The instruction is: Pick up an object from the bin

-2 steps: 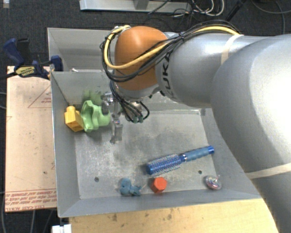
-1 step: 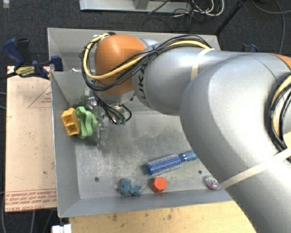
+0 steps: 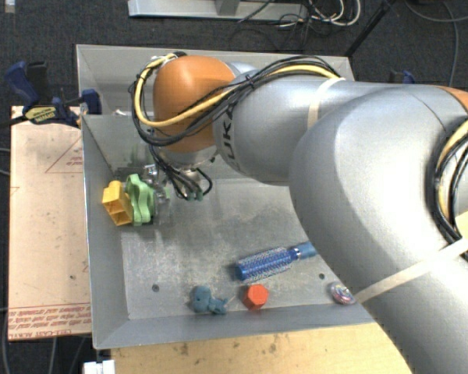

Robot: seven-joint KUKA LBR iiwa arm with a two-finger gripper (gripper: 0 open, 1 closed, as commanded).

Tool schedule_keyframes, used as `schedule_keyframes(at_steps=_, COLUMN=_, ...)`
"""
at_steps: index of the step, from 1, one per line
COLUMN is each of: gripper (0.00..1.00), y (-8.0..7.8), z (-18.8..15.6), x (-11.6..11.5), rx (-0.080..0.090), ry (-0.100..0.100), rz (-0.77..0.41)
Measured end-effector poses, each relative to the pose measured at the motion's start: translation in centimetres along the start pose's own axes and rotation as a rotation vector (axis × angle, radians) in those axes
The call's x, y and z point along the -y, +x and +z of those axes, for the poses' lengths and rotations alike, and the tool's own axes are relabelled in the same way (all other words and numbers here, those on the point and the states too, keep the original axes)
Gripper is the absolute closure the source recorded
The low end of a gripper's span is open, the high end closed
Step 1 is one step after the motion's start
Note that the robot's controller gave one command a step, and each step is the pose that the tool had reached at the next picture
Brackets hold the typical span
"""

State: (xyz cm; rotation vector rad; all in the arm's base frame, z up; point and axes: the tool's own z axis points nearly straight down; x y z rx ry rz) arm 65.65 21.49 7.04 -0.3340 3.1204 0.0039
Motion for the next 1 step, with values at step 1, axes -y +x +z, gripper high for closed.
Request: schedule_keyframes(at_steps=1, gripper=1.00, y=3.92, z=-13.56, x=2.61, rx=0.007, ry=0.001, rz=0.043)
